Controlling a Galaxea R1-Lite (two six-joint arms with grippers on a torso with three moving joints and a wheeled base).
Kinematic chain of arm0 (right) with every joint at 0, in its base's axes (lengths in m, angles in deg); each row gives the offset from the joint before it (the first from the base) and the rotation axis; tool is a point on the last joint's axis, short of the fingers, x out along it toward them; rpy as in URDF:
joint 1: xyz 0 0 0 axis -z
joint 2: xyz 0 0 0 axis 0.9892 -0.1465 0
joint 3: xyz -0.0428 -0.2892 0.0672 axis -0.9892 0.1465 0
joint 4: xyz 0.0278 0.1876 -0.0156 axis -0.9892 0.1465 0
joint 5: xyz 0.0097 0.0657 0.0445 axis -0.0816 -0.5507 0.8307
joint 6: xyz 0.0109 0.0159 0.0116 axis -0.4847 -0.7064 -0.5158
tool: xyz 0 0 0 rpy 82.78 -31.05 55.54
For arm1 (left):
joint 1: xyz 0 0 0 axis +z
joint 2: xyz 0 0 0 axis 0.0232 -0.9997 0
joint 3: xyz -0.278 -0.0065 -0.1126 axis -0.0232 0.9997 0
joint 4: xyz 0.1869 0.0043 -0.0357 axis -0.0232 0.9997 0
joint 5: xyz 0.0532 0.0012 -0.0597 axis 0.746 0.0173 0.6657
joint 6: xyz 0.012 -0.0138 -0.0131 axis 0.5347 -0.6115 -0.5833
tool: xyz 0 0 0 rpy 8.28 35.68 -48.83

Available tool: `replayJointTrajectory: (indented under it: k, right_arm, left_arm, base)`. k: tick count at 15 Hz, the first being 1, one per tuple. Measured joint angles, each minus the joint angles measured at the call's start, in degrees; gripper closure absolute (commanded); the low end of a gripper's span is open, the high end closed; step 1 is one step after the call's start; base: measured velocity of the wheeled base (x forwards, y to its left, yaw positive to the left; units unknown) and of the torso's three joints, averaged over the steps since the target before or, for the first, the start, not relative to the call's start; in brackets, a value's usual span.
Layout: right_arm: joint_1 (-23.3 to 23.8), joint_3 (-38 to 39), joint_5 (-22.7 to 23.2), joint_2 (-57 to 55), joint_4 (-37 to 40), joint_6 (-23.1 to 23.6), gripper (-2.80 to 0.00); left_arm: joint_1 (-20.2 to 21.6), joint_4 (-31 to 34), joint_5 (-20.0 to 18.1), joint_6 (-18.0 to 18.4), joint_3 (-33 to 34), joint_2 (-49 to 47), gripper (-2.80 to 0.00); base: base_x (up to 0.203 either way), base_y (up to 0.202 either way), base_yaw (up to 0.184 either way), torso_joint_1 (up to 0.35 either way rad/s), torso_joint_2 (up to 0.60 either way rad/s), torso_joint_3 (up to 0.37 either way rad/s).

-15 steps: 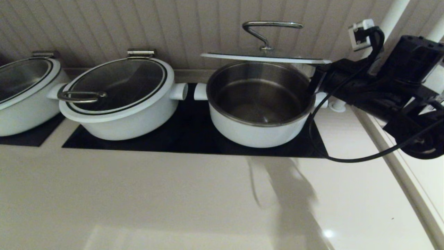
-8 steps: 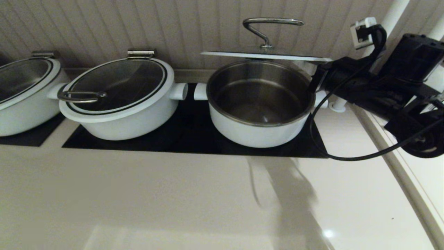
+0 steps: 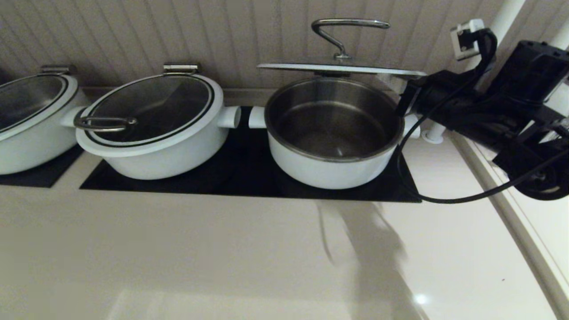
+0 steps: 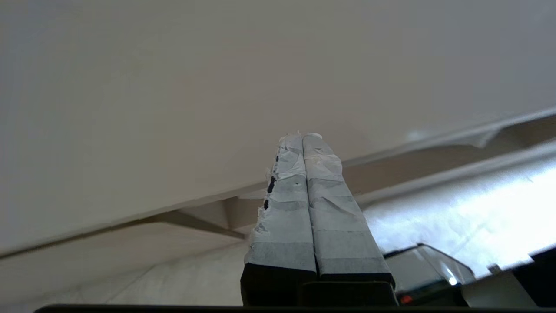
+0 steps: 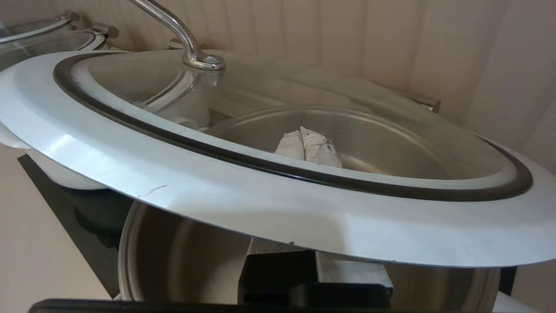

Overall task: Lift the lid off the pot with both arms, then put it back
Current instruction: Open the pot lid completely

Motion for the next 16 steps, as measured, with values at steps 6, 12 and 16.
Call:
replayJointTrajectory:
  k: [6, 12, 16]
  right_arm:
    - [0.1, -0.5, 0.1, -0.2, 0.0, 0.0, 0.0]
    - [0.1, -2.1, 0.1, -0.6, 0.1, -0.1, 0.0]
    - [1.0, -3.4, 0.4, -0.8, 0.2, -0.1, 0.0]
  left_arm:
    - [8.9, 0.0, 0.0, -0.2, 0.0, -0.1, 0.0]
    - [14.9, 0.0, 0.0, -0.2, 0.0, 6.4, 0.0]
    - [15.1, 0.0, 0.0, -0.4, 0.0, 13.4, 0.0]
  base:
    - [0.0, 0.0, 0.0, 0.0, 0.0, 0.0]
    - [0.0, 0.0, 0.0, 0.0, 0.0, 0.0]
    - [0.0, 0.0, 0.0, 0.0, 0.0, 0.0]
